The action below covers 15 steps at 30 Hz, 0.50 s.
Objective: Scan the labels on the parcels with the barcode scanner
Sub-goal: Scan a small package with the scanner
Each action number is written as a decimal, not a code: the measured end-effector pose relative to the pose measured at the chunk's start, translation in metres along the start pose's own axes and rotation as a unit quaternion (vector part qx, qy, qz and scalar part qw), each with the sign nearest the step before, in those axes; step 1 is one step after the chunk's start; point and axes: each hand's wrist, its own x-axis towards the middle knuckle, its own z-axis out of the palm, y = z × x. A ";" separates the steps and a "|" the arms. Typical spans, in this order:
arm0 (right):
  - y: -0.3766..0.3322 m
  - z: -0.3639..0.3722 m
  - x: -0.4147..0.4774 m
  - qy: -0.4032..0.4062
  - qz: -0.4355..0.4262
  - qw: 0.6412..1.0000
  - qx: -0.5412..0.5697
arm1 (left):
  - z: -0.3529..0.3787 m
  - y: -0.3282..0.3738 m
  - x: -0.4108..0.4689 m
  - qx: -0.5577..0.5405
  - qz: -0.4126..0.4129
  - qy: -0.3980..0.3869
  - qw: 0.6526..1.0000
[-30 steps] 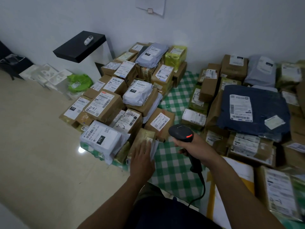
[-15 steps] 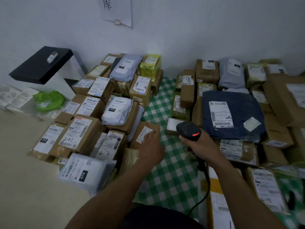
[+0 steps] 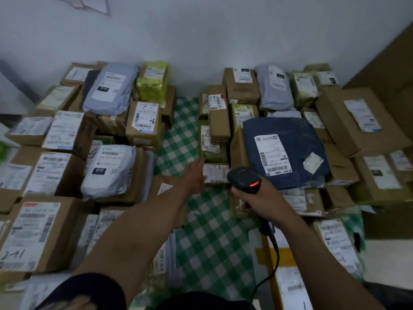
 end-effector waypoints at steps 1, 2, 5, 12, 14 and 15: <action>0.002 0.000 0.003 0.001 0.005 1.000 0.002 | 0.002 0.000 0.004 0.001 -0.001 -0.011 1.000; 0.003 0.000 0.005 0.000 0.006 1.000 0.003 | 0.004 -0.001 0.004 0.010 -0.010 -0.024 1.000; 0.003 0.003 0.009 0.004 0.015 1.000 0.016 | 0.013 -0.005 0.003 0.041 -0.027 -0.027 0.998; -0.002 0.007 0.014 0.004 0.033 0.999 0.033 | 0.032 -0.021 -0.003 -0.028 -0.034 0.024 0.999; -0.003 0.008 0.014 0.001 0.031 0.999 0.036 | 0.037 -0.023 -0.007 -0.065 -0.034 -0.007 0.997; -0.004 0.008 0.013 0.000 0.029 0.999 0.039 | 0.040 -0.025 -0.008 -0.096 -0.041 -0.012 0.995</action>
